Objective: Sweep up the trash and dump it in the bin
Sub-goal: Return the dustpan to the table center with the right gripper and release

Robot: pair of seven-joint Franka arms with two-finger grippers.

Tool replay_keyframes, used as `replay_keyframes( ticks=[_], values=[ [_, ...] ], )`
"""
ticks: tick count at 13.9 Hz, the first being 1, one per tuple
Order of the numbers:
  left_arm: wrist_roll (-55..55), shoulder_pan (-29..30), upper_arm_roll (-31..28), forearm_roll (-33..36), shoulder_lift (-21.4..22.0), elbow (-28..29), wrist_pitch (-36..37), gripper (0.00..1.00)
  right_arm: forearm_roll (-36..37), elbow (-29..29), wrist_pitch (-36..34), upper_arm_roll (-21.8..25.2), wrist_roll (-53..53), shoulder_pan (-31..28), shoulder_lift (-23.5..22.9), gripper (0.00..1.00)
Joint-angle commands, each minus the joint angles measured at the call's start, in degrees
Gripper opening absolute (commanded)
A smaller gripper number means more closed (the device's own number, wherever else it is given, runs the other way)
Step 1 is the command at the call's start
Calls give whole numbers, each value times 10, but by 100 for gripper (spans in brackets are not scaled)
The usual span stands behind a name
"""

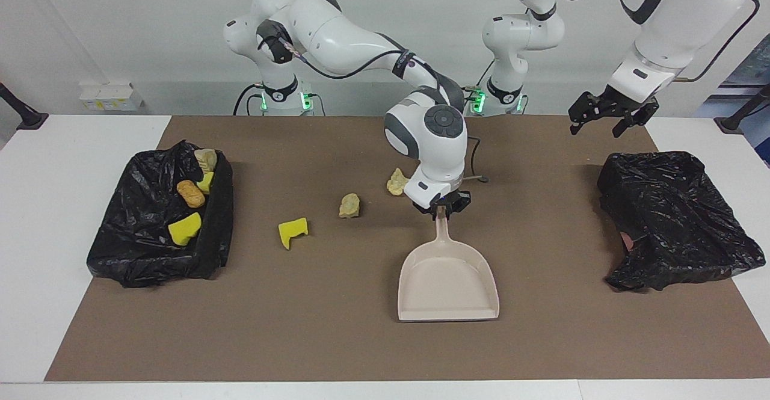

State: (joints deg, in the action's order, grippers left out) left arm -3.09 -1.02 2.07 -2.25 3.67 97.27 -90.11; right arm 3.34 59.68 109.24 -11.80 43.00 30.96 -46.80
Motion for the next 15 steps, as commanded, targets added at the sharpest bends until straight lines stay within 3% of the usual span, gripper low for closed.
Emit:
replay_keyframes(
  ticks=[1,6,8,10,15],
  values=[
    [-4,4,2,8,6,0,13,100,-12,-1,-18,-8,26,-3,6,43],
    [-2,-3,4,6,0,-1,3,100,-31,16,-104,-9,31,-3,76,66],
    [3,-4,7,-5,-12,-4,-18,100,-51,94,-113,-9,40,-2,145,72],
    [3,-15,8,-15,-21,-2,-49,100,-80,198,-112,-10,43,1,226,85],
    [7,-74,8,-8,-77,-9,-139,100,-119,408,-48,-11,46,59,353,87]
  ],
)
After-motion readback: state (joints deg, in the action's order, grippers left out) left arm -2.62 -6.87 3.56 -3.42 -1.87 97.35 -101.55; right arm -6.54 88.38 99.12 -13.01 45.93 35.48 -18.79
